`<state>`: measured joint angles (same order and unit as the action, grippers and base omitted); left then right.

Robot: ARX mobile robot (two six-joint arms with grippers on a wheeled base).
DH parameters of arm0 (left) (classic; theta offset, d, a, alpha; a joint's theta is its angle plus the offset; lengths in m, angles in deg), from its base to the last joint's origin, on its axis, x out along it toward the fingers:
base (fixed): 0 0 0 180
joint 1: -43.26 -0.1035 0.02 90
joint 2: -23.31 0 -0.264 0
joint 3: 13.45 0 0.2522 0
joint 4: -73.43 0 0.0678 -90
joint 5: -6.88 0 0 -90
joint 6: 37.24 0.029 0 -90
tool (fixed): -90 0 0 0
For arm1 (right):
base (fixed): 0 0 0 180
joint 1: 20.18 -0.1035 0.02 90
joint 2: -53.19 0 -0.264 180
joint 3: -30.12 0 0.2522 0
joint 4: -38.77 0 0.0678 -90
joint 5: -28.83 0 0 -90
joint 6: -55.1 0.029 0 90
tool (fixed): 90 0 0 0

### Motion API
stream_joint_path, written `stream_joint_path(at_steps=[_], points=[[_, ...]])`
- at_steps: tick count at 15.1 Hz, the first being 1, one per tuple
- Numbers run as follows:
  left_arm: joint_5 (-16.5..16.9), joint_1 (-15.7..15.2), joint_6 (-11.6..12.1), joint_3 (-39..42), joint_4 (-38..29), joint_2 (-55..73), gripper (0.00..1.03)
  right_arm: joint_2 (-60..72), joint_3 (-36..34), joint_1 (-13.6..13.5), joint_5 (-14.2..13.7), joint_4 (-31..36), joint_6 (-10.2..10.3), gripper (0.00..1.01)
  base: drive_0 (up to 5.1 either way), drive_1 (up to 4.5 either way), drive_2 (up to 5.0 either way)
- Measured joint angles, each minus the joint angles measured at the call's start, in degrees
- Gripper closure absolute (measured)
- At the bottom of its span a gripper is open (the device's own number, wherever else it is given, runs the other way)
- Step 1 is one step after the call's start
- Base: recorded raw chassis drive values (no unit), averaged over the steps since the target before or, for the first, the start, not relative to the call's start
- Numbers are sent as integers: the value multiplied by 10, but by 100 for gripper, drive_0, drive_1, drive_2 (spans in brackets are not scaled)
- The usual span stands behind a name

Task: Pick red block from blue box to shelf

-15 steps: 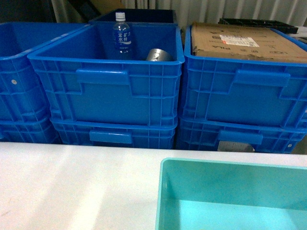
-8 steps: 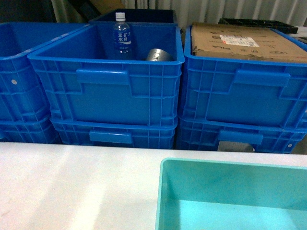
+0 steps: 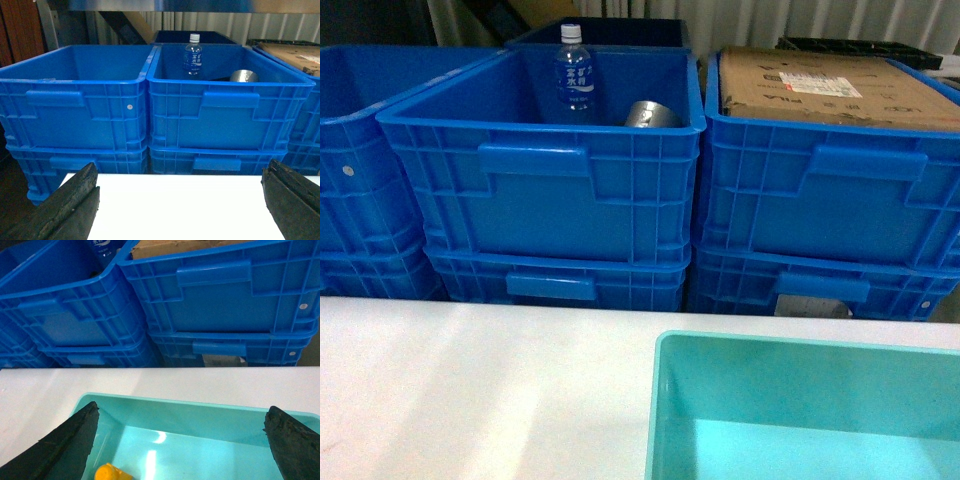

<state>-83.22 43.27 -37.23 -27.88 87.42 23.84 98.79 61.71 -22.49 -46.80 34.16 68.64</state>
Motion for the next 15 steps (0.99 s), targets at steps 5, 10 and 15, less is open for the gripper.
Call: stream_joint_path(at_steps=[5,10,15], points=[[1,0,0,0,0,0,5,328,-22,-74,-87,264,-88,3,0,0,0],[1,0,0,0,0,0,5,619,-4,-88,-148,431,-125,3,0,0,0],[1,0,0,0,0,0,5,635,-42,-103,-170,438,-89,3,0,0,0]])
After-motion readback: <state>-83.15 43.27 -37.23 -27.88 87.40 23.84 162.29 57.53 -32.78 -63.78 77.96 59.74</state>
